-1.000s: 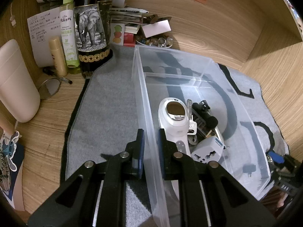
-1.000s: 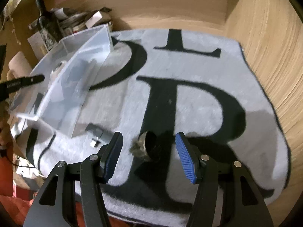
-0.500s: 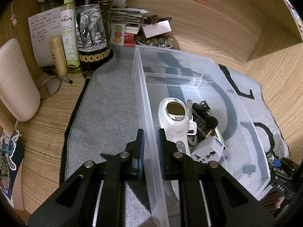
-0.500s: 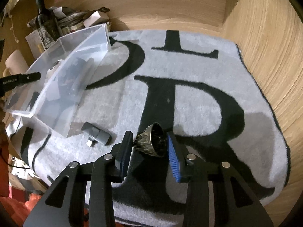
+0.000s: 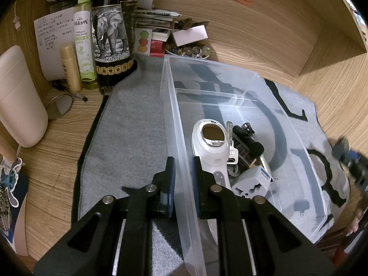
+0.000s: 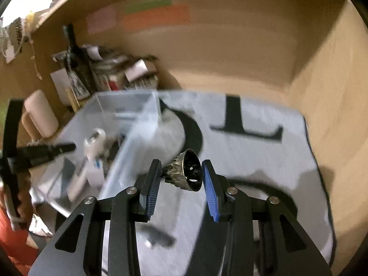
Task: Organize rigid objects
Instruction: 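Lift the black round object with the right tool and carry it over the box, then lower the black round object into the box and open the right tool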
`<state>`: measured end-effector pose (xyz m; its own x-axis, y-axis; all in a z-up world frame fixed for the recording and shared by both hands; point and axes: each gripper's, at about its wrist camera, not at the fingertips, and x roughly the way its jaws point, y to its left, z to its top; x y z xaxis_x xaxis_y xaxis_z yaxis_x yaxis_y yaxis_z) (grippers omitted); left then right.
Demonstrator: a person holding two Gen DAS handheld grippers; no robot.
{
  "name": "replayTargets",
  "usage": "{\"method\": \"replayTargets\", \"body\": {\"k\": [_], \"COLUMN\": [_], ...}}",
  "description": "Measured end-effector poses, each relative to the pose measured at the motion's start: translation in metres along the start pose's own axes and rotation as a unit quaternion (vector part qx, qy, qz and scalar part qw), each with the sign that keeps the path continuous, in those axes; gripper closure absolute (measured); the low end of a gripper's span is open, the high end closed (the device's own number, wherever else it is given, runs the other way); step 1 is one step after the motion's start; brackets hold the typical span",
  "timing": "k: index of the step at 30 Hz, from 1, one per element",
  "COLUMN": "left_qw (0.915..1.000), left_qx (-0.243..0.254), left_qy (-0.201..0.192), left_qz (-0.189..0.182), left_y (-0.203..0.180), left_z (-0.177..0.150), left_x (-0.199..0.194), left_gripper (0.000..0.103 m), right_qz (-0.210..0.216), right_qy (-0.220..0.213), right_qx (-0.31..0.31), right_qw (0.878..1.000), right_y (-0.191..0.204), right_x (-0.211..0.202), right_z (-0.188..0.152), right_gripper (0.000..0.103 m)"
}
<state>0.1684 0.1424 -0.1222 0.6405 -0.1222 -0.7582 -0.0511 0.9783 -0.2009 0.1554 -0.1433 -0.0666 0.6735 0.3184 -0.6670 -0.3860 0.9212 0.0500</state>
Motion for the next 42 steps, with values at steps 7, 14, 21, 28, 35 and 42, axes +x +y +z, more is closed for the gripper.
{"method": "replayTargets", "body": {"k": [7, 14, 21, 28, 35, 42], "left_qw": [1.0, 1.0, 1.0, 1.0, 1.0, 1.0], "left_qx": [-0.001, -0.004, -0.004, -0.003, -0.002, -0.004], "left_qy": [0.0, 0.0, 0.0, 0.0, 0.0, -0.001], "left_qz": [-0.001, -0.003, -0.003, -0.003, -0.003, -0.005], "left_y": [0.0, 0.0, 0.001, 0.0, 0.0, 0.0], "left_z": [0.0, 0.001, 0.001, 0.001, 0.001, 0.0], "left_x": [0.0, 0.0, 0.0, 0.0, 0.0, 0.001], "left_gripper": [0.089, 0.089, 0.089, 0.089, 0.089, 0.089], "right_qz": [0.031, 0.085, 0.103, 0.111, 0.128, 0.125], "right_qy": [-0.027, -0.027, 0.0, 0.039, 0.087, 0.117], "right_qx": [-0.035, -0.062, -0.097, -0.111, -0.126, -0.141], "right_qw": [0.999, 0.994, 0.99, 0.987, 0.98, 0.975], "right_y": [0.028, 0.063, 0.087, 0.095, 0.099, 0.102], "right_x": [0.008, 0.028, 0.051, 0.072, 0.09, 0.1], "right_z": [0.033, 0.05, 0.054, 0.05, 0.045, 0.04], "right_gripper": [0.07, 0.07, 0.07, 0.07, 0.069, 0.069]}}
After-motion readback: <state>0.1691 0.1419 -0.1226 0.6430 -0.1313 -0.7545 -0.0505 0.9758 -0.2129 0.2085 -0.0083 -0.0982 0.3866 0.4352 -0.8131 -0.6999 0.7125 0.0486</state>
